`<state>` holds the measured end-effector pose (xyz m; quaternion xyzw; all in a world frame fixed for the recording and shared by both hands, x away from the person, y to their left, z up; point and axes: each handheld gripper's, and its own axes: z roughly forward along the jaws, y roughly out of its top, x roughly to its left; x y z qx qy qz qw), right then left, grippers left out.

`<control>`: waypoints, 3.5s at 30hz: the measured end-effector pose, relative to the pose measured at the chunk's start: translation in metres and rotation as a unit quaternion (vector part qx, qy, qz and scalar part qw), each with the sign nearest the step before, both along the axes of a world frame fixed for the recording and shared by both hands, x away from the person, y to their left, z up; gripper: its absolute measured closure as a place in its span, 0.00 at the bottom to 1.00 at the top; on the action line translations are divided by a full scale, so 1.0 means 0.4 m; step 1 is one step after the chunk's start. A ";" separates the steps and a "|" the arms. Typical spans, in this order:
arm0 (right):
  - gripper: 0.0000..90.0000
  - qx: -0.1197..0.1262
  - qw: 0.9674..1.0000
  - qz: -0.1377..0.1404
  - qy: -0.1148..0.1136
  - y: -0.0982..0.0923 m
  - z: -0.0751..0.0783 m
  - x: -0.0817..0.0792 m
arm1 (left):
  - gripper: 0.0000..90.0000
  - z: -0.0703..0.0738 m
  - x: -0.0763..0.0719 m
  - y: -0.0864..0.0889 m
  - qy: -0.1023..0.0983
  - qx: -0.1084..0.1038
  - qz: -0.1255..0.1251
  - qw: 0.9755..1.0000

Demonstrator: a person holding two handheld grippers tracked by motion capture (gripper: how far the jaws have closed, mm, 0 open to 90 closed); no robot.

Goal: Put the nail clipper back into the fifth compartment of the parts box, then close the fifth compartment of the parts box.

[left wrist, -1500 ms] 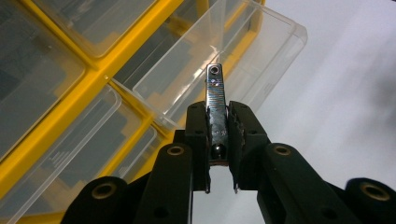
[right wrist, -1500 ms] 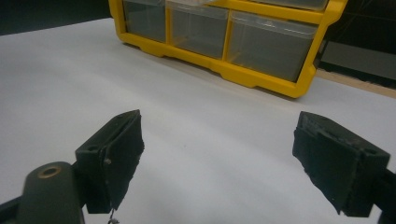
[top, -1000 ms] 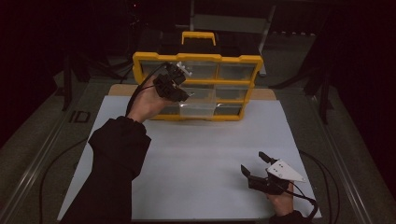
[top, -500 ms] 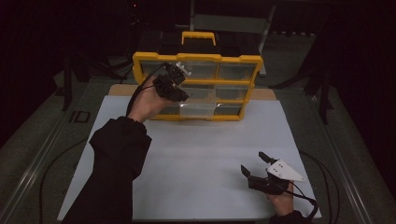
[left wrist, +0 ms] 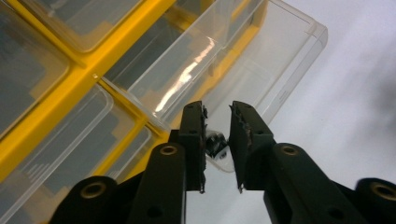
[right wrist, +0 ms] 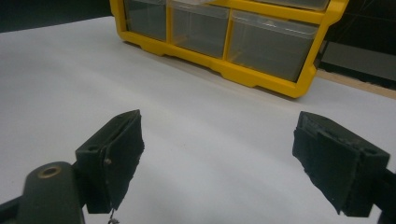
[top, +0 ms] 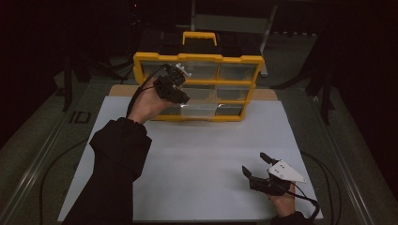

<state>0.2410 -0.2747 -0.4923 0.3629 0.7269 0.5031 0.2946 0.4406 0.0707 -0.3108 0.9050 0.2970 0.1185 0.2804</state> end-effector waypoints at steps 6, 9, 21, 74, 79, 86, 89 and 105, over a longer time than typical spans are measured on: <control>0.18 0.000 1.000 0.000 0.001 0.000 0.000 0.000 | 0.77 0.001 -0.002 0.008 0.000 -0.006 -0.001 1.000; 0.18 0.000 1.000 0.000 0.000 0.000 0.000 0.000 | 0.68 0.004 -0.005 0.012 -0.002 -0.019 0.005 1.000; 0.18 0.001 1.000 0.001 0.001 0.001 0.000 -0.001 | 0.36 0.023 -0.016 0.038 -0.013 -0.060 0.024 0.998; 0.18 0.006 1.000 -0.009 0.001 -0.014 -0.003 -0.006 | 0.00 -0.033 -0.075 0.090 -0.027 -0.055 0.032 0.998; 0.18 0.004 1.000 -0.007 0.000 -0.010 -0.002 -0.007 | 0.01 -0.049 -0.086 0.097 -0.032 -0.067 0.033 0.997; 0.18 0.003 1.000 -0.006 0.000 -0.010 -0.001 -0.008 | 0.01 -0.065 -0.100 0.092 -0.044 -0.079 0.028 0.996; 0.18 0.003 1.000 -0.006 0.000 -0.010 -0.001 -0.008 | 0.01 -0.075 -0.103 0.087 -0.047 -0.075 0.026 0.996; 0.18 0.005 1.000 -0.007 0.001 -0.011 -0.002 -0.007 | 0.01 -0.102 -0.111 0.082 -0.030 -0.069 0.008 0.997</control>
